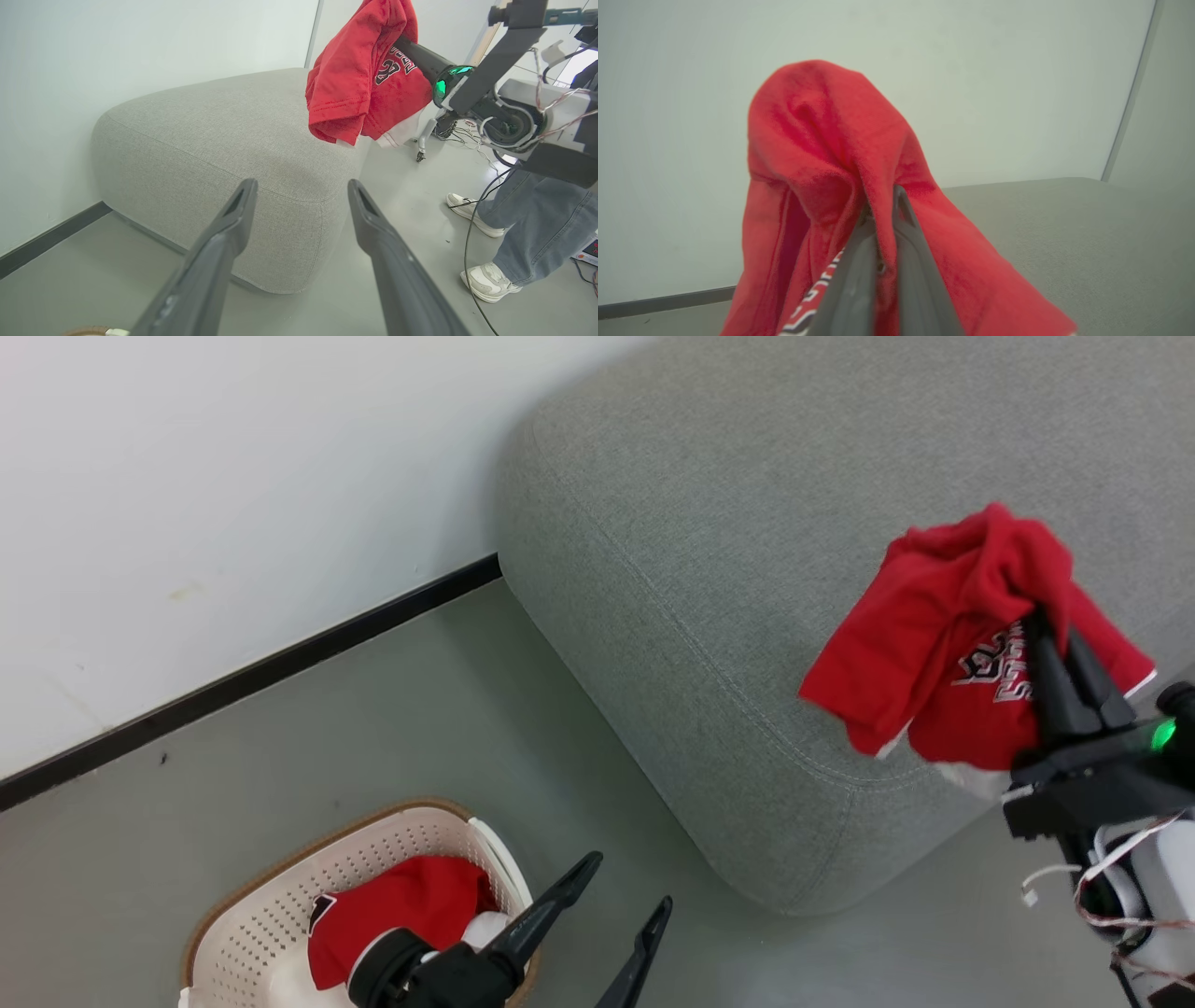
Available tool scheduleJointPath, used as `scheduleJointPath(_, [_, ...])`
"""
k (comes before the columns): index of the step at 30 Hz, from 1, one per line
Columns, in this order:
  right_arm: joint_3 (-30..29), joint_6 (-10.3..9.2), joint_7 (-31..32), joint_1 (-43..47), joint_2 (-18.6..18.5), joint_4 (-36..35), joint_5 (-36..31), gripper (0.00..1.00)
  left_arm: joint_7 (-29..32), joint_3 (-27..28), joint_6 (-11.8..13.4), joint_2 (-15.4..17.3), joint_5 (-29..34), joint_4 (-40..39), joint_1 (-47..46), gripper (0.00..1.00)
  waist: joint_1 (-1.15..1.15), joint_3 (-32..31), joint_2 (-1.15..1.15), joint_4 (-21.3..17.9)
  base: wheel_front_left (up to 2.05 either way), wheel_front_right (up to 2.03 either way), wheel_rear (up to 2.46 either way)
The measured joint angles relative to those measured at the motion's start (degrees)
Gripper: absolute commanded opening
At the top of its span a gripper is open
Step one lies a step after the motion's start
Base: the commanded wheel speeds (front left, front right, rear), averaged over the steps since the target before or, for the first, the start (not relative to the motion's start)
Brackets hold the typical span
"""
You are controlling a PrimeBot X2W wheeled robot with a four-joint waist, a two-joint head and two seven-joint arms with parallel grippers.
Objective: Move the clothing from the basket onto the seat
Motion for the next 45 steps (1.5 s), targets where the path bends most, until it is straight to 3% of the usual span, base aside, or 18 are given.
scheduleJointPath(14, [-13.8, -1.02, 0.0, -11.9, 0.2, 10.4, 10.1, 0.0, 2.3, 0.7, 0.0, 3.1, 0.0, -3.6, -0.1, 1.0, 0.01, 5.8, 0.0, 3.5, 0.0, 0.0, 0.0])
scheduleJointPath(28, [-16.4, -1.69, 0.0, -24.3, -1.0, 16.2, 9.0, 0.0, 4.6, 4.0, 0.1, 7.3, 0.0, -8.0, 0.1, 1.0, 0.01, 13.6, 0.01, 6.9, 0.0, 0.0, 0.0])
scheduleJointPath(45, [-23.8, -2.86, 0.0, -29.1, -1.1, 21.5, 8.7, 0.0, 6.5, 8.0, 1.7, 10.7, 0.0, -12.5, 1.2, 1.0, 0.01, 21.9, 0.01, 8.2, 0.0, 0.0, 0.0])
